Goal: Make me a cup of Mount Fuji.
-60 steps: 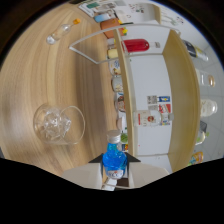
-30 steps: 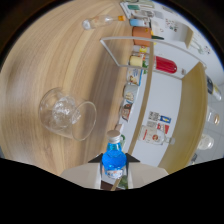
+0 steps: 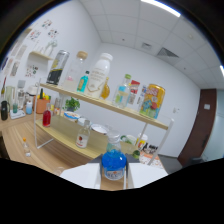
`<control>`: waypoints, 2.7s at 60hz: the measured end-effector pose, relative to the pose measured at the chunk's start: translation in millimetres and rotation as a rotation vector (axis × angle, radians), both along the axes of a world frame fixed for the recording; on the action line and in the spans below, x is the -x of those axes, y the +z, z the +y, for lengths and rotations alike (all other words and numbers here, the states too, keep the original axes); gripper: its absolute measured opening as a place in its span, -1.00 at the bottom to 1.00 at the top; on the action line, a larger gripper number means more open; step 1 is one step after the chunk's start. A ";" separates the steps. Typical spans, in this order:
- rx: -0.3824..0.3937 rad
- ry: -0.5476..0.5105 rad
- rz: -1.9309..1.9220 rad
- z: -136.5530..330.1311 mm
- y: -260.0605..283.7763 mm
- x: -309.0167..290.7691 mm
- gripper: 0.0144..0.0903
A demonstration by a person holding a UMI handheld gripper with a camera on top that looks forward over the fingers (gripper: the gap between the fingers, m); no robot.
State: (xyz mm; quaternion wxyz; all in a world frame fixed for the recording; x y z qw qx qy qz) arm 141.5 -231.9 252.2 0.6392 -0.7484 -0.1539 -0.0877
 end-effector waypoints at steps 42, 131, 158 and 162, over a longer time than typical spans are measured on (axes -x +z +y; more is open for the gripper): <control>0.450 -0.160 0.307 2.8 -227.8 -121.8 -0.43; 0.259 -0.192 0.433 -9.7 21.6 159.9 0.87; 0.005 -0.096 0.320 123.8 143.7 211.5 0.47; 0.006 -0.111 0.318 133.9 143.1 210.7 0.12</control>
